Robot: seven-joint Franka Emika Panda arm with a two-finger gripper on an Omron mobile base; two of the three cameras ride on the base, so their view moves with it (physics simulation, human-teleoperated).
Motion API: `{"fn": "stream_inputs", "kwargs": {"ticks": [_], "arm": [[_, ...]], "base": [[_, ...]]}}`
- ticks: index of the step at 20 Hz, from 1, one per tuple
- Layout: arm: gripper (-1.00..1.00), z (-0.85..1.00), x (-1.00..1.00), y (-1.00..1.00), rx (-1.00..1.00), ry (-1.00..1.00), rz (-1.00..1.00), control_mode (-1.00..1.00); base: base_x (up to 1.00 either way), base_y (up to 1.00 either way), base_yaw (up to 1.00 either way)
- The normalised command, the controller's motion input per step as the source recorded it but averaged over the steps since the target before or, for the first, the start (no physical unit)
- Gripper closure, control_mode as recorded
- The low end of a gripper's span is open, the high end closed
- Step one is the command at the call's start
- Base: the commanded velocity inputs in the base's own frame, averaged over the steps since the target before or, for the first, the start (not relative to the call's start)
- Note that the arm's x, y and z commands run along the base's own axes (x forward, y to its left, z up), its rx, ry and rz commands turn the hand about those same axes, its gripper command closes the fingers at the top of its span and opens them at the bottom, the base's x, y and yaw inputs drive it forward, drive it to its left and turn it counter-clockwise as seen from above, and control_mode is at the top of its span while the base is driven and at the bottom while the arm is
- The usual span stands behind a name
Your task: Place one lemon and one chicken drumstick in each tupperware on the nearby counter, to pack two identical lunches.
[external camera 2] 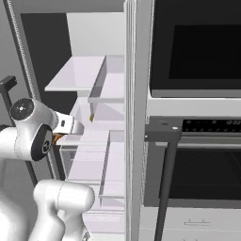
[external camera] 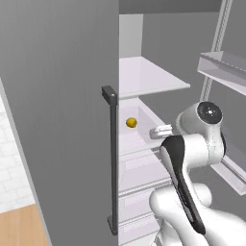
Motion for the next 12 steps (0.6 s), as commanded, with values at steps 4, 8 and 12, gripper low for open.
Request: {"fn": "stream_inputs", "kwargs": {"ticks": [4,8,12], "arm": [[1.0,0.68,-0.84,0.0,0.0,0.0,-0.02,-1.0],[1.0,0.29,-0.97,-0.02,0.0,-0.01,0.0,-1.0],[1.0,0.0,-0.5,0.0,0.0,-0.03,-0.01,1.0]], "base": [[0.0,0.0,0.0],[0.0,0.0,0.0],[-0.5,-0.02,-0.01]]}}
